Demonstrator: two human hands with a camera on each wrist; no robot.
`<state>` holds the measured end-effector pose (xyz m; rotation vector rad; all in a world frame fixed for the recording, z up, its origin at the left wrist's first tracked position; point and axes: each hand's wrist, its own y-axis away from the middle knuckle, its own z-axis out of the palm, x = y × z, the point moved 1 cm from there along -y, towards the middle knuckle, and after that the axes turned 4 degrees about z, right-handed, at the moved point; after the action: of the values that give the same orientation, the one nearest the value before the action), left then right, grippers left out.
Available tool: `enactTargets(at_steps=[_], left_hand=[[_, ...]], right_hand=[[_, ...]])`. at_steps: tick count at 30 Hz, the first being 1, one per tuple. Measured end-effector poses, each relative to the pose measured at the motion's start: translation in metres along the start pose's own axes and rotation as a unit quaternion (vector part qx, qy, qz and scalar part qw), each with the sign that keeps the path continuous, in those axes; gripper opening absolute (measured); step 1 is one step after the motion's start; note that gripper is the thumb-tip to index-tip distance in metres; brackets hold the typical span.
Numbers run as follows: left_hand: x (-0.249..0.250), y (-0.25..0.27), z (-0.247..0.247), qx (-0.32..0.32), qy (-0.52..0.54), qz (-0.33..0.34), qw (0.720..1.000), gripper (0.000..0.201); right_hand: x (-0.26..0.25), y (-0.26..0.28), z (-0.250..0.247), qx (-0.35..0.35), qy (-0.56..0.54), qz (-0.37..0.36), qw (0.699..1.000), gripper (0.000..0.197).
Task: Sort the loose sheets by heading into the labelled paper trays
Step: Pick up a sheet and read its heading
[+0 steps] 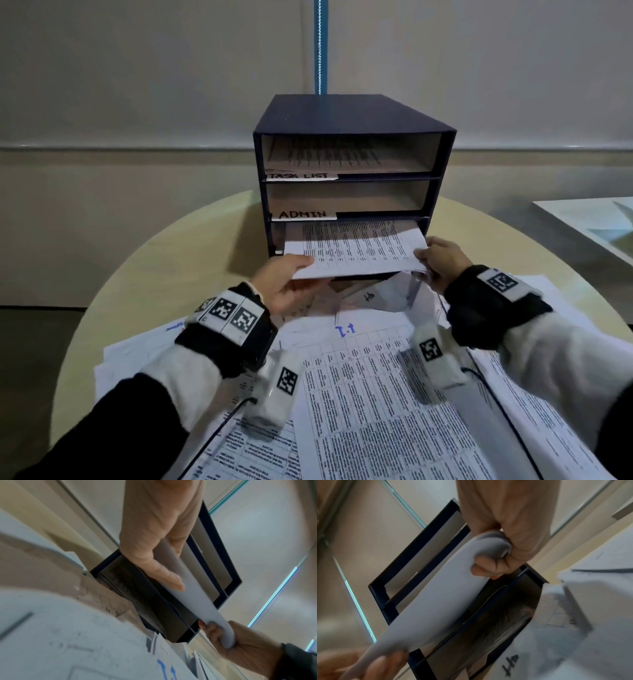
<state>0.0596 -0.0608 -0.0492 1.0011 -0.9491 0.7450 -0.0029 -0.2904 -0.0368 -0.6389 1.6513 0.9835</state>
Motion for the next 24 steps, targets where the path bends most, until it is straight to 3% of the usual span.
enactTargets(at_steps=[5, 9, 12, 14, 16, 20, 24], left_hand=[[0.01, 0.0, -0.007, 0.063, 0.021, 0.019, 0.998, 0.014], [0.018, -0.005, 0.0, 0.097, 0.107, 0.051, 0.988, 0.045], [0.017, -0.004, 0.005, 0.091, 0.117, 0.064, 0.987, 0.038], [0.014, -0.002, 0.006, 0.076, 0.048, 0.078, 0.993, 0.023], [0.012, 0.0, 0.004, 0.068, -0.123, 0.094, 0.986, 0.014], [0.016, -0.005, 0.002, 0.04, -0.432, 0.113, 0.894, 0.045], [0.017, -0.011, 0.006, 0.062, -0.629, 0.151, 0.76, 0.016]], right_hand=[[-0.011, -0.004, 0.02, -0.025, -0.078, 0.001, 0.997, 0.027], [-0.01, -0.004, 0.024, -0.053, -0.068, 0.018, 0.996, 0.027], [-0.009, -0.011, 0.028, -0.019, -0.084, 0.015, 0.996, 0.028], [-0.01, -0.019, 0.032, 0.012, -0.092, 0.015, 0.996, 0.029], [-0.01, -0.027, 0.039, 0.017, -0.082, 0.006, 0.996, 0.029], [-0.008, -0.041, 0.049, 0.058, -0.084, 0.012, 0.995, 0.015], [-0.011, -0.052, 0.053, 0.087, -0.026, -0.007, 0.996, 0.017]])
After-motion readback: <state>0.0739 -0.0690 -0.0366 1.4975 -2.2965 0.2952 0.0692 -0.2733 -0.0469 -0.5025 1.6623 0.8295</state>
